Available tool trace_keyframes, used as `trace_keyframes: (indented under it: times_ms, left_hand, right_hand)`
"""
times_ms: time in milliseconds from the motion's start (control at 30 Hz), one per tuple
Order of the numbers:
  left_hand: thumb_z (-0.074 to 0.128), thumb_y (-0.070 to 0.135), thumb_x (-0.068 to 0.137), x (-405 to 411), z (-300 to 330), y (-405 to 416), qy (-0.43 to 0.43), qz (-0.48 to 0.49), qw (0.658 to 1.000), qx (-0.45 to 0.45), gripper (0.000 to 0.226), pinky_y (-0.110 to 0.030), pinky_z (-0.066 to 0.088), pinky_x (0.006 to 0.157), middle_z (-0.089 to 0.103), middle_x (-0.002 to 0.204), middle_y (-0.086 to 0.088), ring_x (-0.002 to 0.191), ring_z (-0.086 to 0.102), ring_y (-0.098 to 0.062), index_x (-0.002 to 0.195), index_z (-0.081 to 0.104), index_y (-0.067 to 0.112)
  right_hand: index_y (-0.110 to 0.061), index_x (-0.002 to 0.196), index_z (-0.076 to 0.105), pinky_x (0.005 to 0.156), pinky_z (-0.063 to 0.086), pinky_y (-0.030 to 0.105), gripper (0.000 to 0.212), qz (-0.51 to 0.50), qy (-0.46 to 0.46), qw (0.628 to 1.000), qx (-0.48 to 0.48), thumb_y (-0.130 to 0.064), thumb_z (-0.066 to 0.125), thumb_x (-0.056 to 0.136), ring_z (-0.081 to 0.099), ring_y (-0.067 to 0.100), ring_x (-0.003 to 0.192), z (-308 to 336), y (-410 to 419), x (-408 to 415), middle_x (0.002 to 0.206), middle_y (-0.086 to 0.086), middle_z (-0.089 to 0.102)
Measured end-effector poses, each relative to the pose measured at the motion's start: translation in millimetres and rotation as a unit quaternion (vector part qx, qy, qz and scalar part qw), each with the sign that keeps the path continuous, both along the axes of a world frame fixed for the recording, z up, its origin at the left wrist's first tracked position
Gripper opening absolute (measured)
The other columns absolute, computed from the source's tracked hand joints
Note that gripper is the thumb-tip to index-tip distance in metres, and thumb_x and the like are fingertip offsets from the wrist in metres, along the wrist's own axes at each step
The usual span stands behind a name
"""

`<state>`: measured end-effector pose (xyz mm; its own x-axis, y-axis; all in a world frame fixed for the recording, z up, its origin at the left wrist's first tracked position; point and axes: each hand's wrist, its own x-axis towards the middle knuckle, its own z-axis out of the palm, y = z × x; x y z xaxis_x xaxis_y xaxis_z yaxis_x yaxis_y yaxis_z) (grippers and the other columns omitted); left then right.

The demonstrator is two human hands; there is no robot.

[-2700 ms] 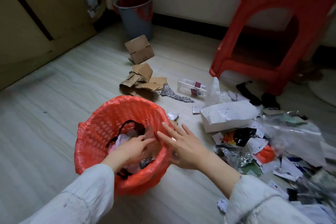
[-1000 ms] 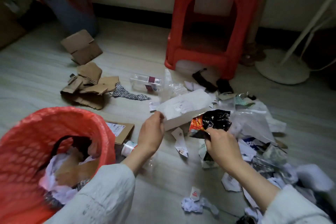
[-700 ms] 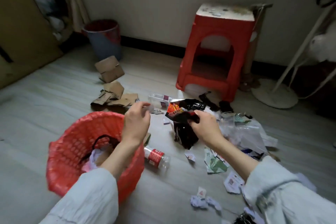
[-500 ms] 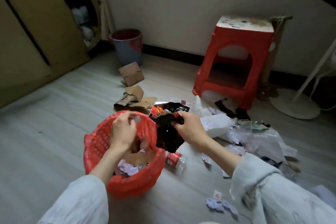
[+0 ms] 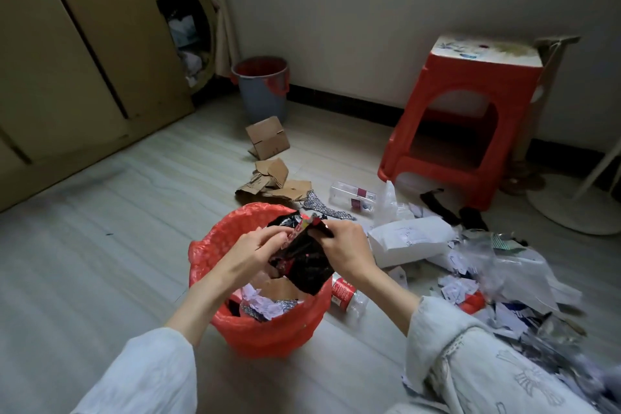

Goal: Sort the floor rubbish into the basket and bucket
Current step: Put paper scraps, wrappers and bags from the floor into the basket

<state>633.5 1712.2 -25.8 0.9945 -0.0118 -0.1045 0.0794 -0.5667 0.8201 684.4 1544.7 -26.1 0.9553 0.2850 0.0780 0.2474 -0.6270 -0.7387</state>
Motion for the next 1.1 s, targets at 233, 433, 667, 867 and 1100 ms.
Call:
trace_keyframes:
  times_ms: [233,433,667,867,1100]
  left_hand:
    - [0.062,0.02,0.087,5,-8,-1,-0.051,0.05,0.995,0.072,0.008,-0.017,0.045,0.061,0.069,0.078,0.002,0.068,0.062,-0.003,0.089,0.069,0.017]
    - [0.064,0.019,0.086,14,-4,4,0.001,0.137,0.987,-0.079,0.014,-0.036,0.047,0.071,0.068,0.095,-0.023,0.078,0.06,-0.023,0.092,0.067,0.007]
    - [0.056,0.009,0.091,10,9,-3,0.033,0.08,0.985,-0.15,0.018,-0.023,0.04,0.062,0.067,0.09,-0.011,0.072,0.05,-0.016,0.095,0.069,0.021]
    - [0.057,0.011,0.09,6,11,-7,0.025,0.048,0.983,-0.174,0.019,-0.033,0.044,0.082,0.071,0.091,-0.008,0.083,0.058,-0.014,0.092,0.072,0.023]
    - [0.051,0.008,0.09,6,17,-13,0.068,0.101,0.931,-0.343,0.019,-0.037,0.054,0.079,0.072,0.097,-0.011,0.09,0.066,-0.027,0.103,0.066,0.007]
  right_hand:
    - [-0.018,0.121,0.057,0.095,0.043,0.039,0.037,-0.056,-0.038,0.998,-0.017,-0.029,0.062,0.086,0.057,0.025,0.106,-3,-10,11,0.112,0.005,0.065]
    - [-0.014,0.137,0.04,0.108,0.022,0.059,0.089,0.058,-0.328,0.912,-0.241,-0.048,0.077,0.064,0.043,0.03,0.132,-5,-10,8,0.143,0.012,0.044]
    - [-0.002,0.131,0.052,0.113,-0.014,0.049,0.088,0.168,-0.289,0.862,-0.381,-0.072,0.044,0.078,-0.018,0.015,0.14,1,-14,11,0.154,0.0,-0.012]
    - [-0.003,0.117,0.063,0.111,-0.018,0.051,0.099,0.177,-0.289,0.862,-0.377,-0.081,0.02,0.073,-0.022,0.017,0.138,4,-21,13,0.152,0.0,-0.009]
    - [-0.012,0.15,0.006,0.12,-0.001,0.037,0.101,0.189,-0.124,0.946,-0.234,-0.071,0.047,0.079,0.003,0.013,0.146,11,-27,7,0.159,0.002,0.001]
